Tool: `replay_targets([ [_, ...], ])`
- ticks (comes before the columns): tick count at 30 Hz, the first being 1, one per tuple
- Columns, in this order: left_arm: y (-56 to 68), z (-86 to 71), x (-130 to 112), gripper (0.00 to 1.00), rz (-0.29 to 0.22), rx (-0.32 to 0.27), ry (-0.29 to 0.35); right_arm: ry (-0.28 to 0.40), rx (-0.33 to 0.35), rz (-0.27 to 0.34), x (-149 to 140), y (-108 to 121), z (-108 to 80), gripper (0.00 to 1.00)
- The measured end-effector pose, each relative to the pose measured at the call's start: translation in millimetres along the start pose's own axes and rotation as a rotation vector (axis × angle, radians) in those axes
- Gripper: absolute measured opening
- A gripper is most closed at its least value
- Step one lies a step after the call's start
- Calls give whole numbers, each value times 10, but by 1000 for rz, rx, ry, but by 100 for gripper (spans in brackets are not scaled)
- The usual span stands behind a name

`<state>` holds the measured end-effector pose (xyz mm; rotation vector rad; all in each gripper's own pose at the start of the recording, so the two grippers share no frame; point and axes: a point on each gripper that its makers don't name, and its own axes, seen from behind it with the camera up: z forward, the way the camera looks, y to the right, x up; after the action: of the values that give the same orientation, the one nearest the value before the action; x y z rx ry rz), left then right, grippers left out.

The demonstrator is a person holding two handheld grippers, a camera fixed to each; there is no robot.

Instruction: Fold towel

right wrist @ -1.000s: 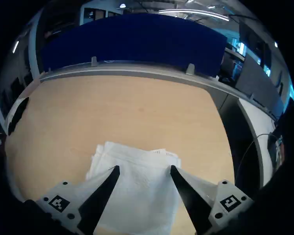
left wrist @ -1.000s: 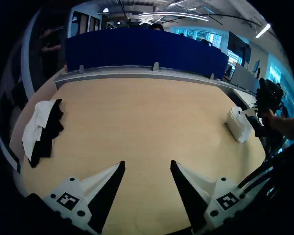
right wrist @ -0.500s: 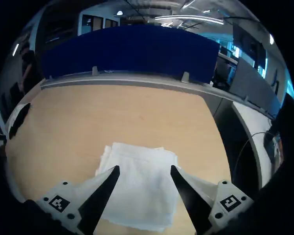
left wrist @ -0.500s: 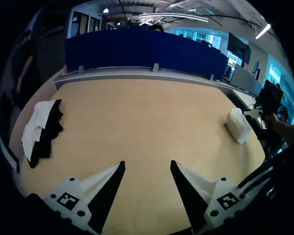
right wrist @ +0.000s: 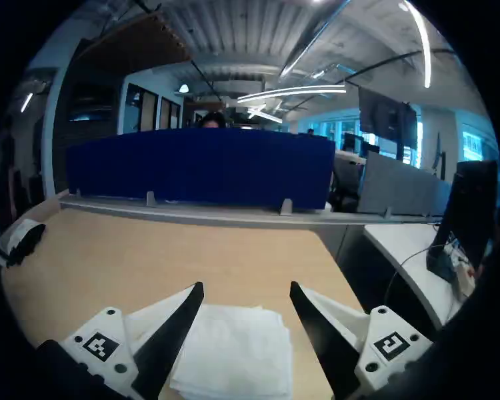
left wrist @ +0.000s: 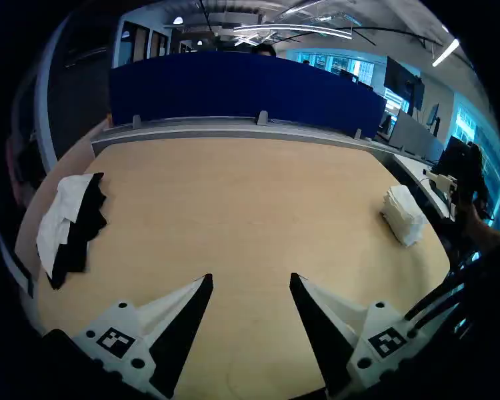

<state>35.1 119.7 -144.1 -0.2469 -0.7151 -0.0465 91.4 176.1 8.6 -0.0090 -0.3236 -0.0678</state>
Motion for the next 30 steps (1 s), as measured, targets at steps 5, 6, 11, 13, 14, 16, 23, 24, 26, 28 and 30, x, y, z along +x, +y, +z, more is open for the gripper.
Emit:
replay_targets([
  [5,9,11,26,85,-1,-7,11,73,-35,-19,220,5,-82,100],
  [6,8,12,32,85,-1,-8,14,87,-40,-24,262,0,-99,100],
  [11,-17,4,69,85,-2,-11,34,151,-65,-46,473,-60,-201,100],
  [13,-43,-6,99,85,-3,-7,50,172,-67,-47,543,-108,-242,100],
  [14,-57,-11,116,85,-4,-5,59,181,-67,-46,573,-134,-262,100],
  [16,-98,-27,178,85,-7,2,85,195,-62,-45,617,-196,-299,100],
  [23,-263,-82,508,85,-18,29,205,214,-51,-31,687,-366,-417,100],
  [24,-285,-89,558,85,-20,32,222,217,-50,-30,700,-388,-435,100],
  [26,-334,-103,664,85,-25,40,257,225,-46,-29,736,-441,-472,100],
  [28,-386,-115,763,85,-34,47,290,232,-43,-28,770,-490,-503,100],
  [30,-442,-128,868,85,-44,55,324,238,-40,-27,807,-545,-532,100],
])
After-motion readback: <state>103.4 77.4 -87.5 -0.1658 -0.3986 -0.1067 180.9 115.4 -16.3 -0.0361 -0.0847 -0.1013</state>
